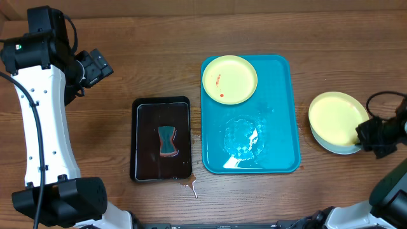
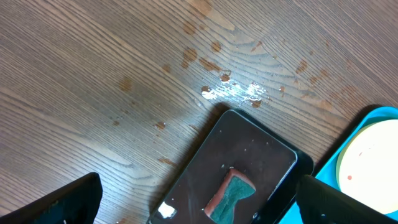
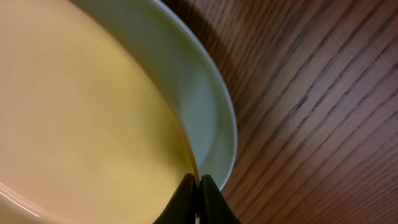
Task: Clean dirty plates on tray and stack at the side
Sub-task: 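Carry the yellow plate right and stack it on the white plate, then move the right gripper back and grip the upper yellow plate rim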
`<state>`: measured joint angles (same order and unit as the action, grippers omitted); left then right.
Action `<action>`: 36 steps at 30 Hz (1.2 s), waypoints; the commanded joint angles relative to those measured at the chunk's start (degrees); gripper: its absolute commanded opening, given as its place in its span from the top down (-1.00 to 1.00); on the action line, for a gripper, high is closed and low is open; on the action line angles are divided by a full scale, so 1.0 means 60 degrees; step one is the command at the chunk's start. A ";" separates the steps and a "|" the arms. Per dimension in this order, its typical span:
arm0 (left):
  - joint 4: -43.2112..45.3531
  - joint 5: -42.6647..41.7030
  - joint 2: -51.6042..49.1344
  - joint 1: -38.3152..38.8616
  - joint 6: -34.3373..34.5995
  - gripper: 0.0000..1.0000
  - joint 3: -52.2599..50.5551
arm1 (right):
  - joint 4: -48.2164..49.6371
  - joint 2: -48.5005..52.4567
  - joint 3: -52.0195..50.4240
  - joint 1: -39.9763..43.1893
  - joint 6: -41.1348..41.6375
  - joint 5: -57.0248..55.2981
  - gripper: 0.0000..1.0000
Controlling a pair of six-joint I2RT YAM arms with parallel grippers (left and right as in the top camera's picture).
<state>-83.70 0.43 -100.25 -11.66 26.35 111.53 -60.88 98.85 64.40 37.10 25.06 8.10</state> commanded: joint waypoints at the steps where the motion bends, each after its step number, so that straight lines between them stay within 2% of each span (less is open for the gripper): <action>1: -0.0011 0.0022 0.0098 0.0011 -0.0182 -1.00 0.0127 | 0.0102 -0.0120 0.0040 0.0062 0.0015 -0.0102 0.92; 3: -0.0011 0.0022 0.0098 0.0011 -0.0182 -1.00 0.0127 | 0.0073 -0.0178 0.0062 0.0058 0.0015 -0.0098 0.91; 5: -0.0011 0.0022 0.0098 0.0011 -0.0182 -1.00 0.0127 | -0.0157 -0.0317 0.0226 0.0055 0.0047 -0.0095 0.38; 8: -0.0015 0.0022 0.0098 0.0011 -0.0182 -1.00 0.0127 | -0.0597 -0.0841 0.0648 -0.0080 0.0036 -0.0131 0.12; 11: -0.0011 0.0022 0.0098 0.0011 -0.0182 -1.00 0.0127 | -0.0892 -0.1519 0.1035 -0.0463 -0.0040 0.0000 0.09; 14: -0.0015 0.0022 0.0098 0.0011 -0.0182 -1.00 0.0127 | -0.0831 -0.2167 0.1330 -0.1249 -0.1169 0.0732 0.12; 18: -0.0011 0.0022 0.0098 0.0011 -0.0182 -1.00 0.0127 | -0.0259 -0.2739 0.1362 -0.3053 -0.2878 0.2266 0.24; 20: -0.0011 0.0022 0.0098 0.0011 -0.0182 -1.00 0.0127 | 0.0219 -0.2732 0.1359 -0.4167 -0.3173 0.2415 0.24; 24: -0.0015 0.0022 0.0098 0.0011 -0.0182 -1.00 0.0127 | 0.1843 -0.2291 0.1348 -0.6302 -0.3220 0.1687 0.04; 28: -0.0011 0.0022 0.0098 0.0011 -0.0182 -1.00 0.0124 | 0.3708 -0.1282 0.1348 -0.7981 -0.3224 -0.0062 -0.19; 30: -0.0015 0.0022 0.0098 0.0011 -0.0182 -1.00 0.0127 | 0.4401 -0.0696 0.1348 -0.8397 -0.3220 -0.0652 -0.33; 36: -0.0011 0.0022 0.0098 0.0011 -0.0182 -1.00 0.0127 | 0.6306 0.1282 0.1348 -0.8717 -0.3184 -0.1096 -0.51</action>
<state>-83.70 0.45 -100.25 -11.66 26.35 111.53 -26.15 102.30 72.01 -15.53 6.13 5.56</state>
